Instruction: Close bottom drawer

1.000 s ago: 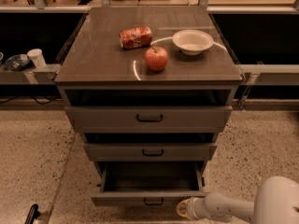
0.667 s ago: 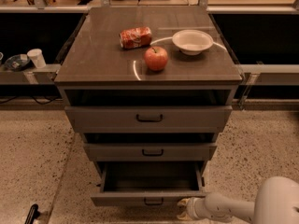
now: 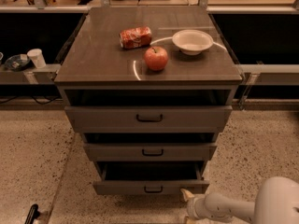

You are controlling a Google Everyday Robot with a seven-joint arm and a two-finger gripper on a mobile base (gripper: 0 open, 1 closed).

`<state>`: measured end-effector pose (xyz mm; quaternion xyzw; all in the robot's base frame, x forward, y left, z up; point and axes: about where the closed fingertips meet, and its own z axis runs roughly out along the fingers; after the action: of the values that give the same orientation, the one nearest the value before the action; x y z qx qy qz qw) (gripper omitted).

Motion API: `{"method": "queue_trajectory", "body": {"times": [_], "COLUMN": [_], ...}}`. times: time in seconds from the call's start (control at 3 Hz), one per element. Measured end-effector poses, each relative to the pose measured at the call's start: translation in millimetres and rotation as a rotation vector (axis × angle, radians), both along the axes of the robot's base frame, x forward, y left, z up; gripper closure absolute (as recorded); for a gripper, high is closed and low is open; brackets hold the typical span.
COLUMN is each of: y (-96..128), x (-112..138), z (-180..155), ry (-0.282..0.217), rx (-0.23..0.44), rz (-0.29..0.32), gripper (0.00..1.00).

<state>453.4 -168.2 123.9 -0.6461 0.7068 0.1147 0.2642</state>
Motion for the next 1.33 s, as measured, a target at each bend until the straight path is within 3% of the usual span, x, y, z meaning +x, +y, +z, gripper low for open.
{"method": "queue_trajectory", "body": {"times": [0.33,0.67,1.0,1.33], "y": [5,22,35,43], "x": [6,27,55,74], "z": [0,2,7,11], "ry": [-0.002,-0.018,-0.061,-0.101], "rx": [0.036,0.116,0.167,0.188], "rz": [0.031,0.099,0.13,0.12], "gripper": [0.16,0.39,0.64,0.61]}}
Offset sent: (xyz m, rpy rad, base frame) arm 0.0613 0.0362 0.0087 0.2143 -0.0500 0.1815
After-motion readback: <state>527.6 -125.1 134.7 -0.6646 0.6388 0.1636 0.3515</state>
